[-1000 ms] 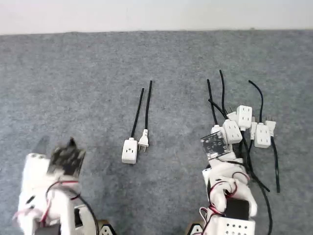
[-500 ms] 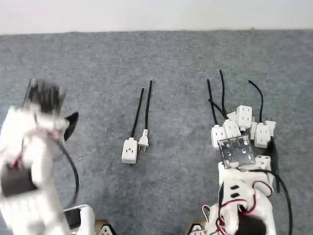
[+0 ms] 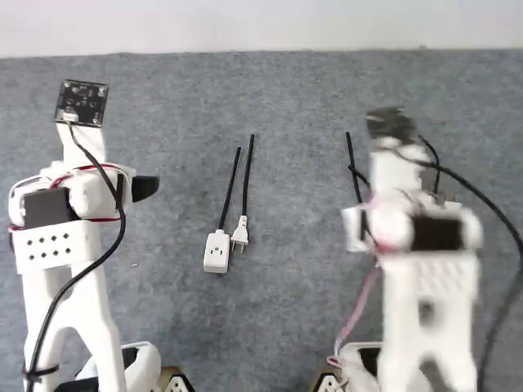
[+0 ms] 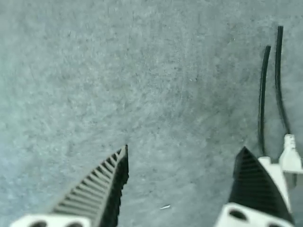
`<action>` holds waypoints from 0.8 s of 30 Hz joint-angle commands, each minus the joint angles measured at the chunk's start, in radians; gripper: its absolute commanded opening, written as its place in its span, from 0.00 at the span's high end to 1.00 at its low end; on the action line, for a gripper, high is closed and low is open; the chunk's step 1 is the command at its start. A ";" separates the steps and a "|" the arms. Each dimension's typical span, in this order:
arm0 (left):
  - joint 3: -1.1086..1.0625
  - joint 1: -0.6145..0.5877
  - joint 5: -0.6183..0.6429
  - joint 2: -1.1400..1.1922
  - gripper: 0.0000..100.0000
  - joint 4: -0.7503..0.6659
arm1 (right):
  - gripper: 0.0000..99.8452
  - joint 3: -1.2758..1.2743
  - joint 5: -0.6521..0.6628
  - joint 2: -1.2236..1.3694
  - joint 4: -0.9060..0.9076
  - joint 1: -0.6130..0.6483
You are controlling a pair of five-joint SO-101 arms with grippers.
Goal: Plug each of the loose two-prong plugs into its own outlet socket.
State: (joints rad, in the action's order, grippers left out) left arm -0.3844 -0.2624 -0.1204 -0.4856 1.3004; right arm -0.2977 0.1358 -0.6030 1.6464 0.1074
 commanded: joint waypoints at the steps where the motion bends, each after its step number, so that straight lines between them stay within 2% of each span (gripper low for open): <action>1: 0.005 0.011 0.104 -0.005 0.65 -0.003 | 0.70 0.126 -0.210 0.211 0.065 0.199; 5: -0.094 0.009 0.132 -0.006 0.65 -0.077 | 0.70 0.173 -0.408 0.328 0.039 0.369; 10: -0.228 0.006 0.144 -0.006 0.65 -0.207 | 0.70 0.161 -0.532 0.441 -0.027 0.484; 21: -0.335 -0.092 0.199 0.000 0.65 -0.408 | 0.70 0.149 -0.549 0.751 -0.344 0.506; 24: -0.337 -0.087 0.196 0.003 0.65 -0.411 | 0.70 0.207 -0.643 0.796 -0.341 0.503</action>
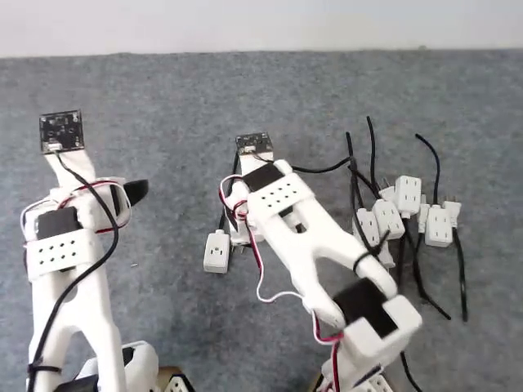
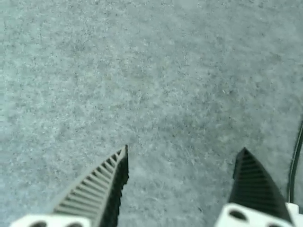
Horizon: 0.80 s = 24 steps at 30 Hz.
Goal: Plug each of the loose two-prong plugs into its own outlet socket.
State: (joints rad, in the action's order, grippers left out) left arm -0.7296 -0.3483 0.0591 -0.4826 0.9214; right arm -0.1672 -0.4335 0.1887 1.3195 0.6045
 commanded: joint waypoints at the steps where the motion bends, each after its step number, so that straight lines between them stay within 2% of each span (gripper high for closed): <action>1: 0.008 -0.002 0.017 0.000 0.65 -0.034 | 0.70 0.100 -0.103 0.010 0.004 0.005; 7: 0.012 -0.003 0.015 0.000 0.65 -0.035 | 0.70 0.241 -0.184 0.050 0.050 0.013; 18: -0.012 -0.006 0.015 0.002 0.65 -0.075 | 0.70 0.258 -0.428 0.266 -0.131 0.038; 24: -0.015 -0.006 0.014 0.002 0.65 -0.077 | 0.70 0.356 -0.446 0.286 -0.133 0.062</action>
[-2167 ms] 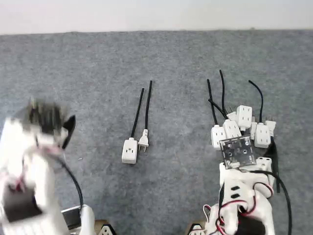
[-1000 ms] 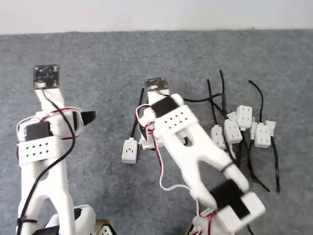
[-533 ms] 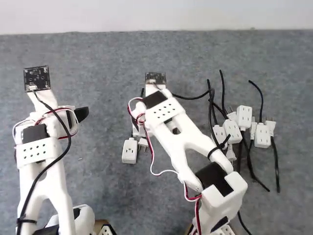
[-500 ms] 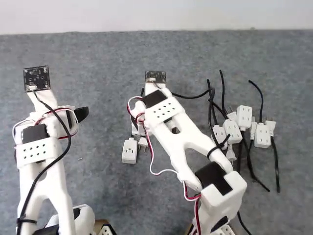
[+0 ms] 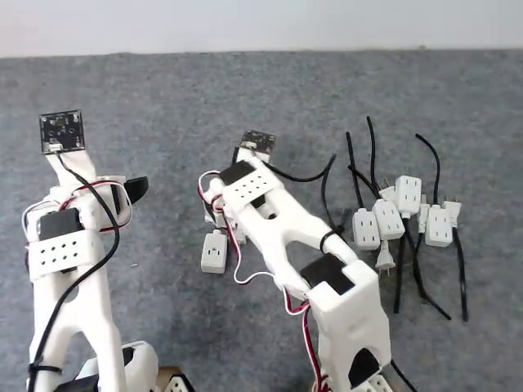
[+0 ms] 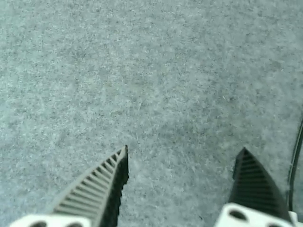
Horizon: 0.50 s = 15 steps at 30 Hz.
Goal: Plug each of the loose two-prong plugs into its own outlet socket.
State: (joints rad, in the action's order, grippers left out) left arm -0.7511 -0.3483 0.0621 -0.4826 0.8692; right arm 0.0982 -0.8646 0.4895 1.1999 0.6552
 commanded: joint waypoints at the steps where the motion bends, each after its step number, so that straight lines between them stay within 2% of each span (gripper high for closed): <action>1: 0.007 -0.006 0.011 0.002 0.65 -0.025 | 0.70 0.106 -0.015 -0.015 -0.013 0.013; 8: 0.007 -0.006 0.011 0.002 0.65 -0.025 | 0.70 0.091 -0.014 0.033 -0.004 0.022; 15: 0.007 -0.006 0.011 0.002 0.65 -0.025 | 0.70 0.089 -0.014 0.062 0.079 0.019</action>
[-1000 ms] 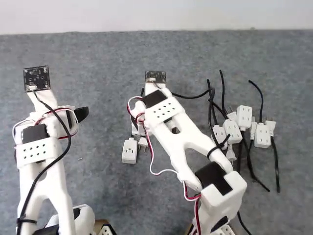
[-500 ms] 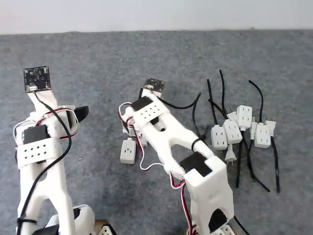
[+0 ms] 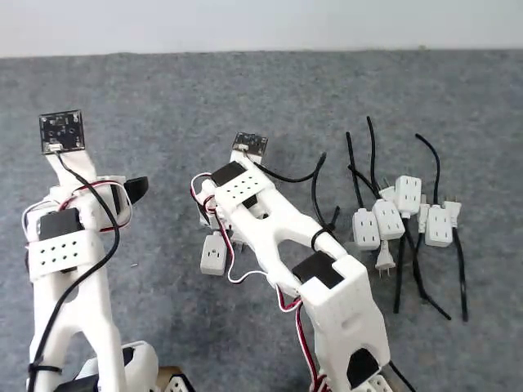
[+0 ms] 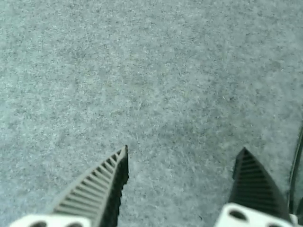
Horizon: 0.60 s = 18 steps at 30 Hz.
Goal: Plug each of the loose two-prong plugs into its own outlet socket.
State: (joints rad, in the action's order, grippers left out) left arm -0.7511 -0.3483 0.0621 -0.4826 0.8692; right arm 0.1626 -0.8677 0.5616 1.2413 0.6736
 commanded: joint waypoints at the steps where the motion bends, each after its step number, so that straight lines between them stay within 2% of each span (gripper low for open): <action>1: 0.007 -0.006 0.011 0.002 0.65 -0.025 | 0.70 0.025 -0.011 -0.010 0.053 0.001; 4: 0.005 -0.006 0.011 0.002 0.65 -0.025 | 0.70 0.025 0.005 -0.010 0.093 0.001; 7: 0.005 -0.006 0.011 0.002 0.65 -0.025 | 0.71 0.025 0.103 -0.010 0.097 0.002; 12: 0.005 -0.006 0.011 0.002 0.65 -0.025 | 0.84 0.025 0.302 -0.010 0.090 0.004; 18: 0.005 -0.006 0.011 0.002 0.65 -0.025 | 0.85 0.023 0.330 -0.008 0.090 -0.008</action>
State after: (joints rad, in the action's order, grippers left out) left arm -0.7511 -0.3483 0.0621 -0.4826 0.8692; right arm 0.1626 -0.5608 0.5616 1.3226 0.6720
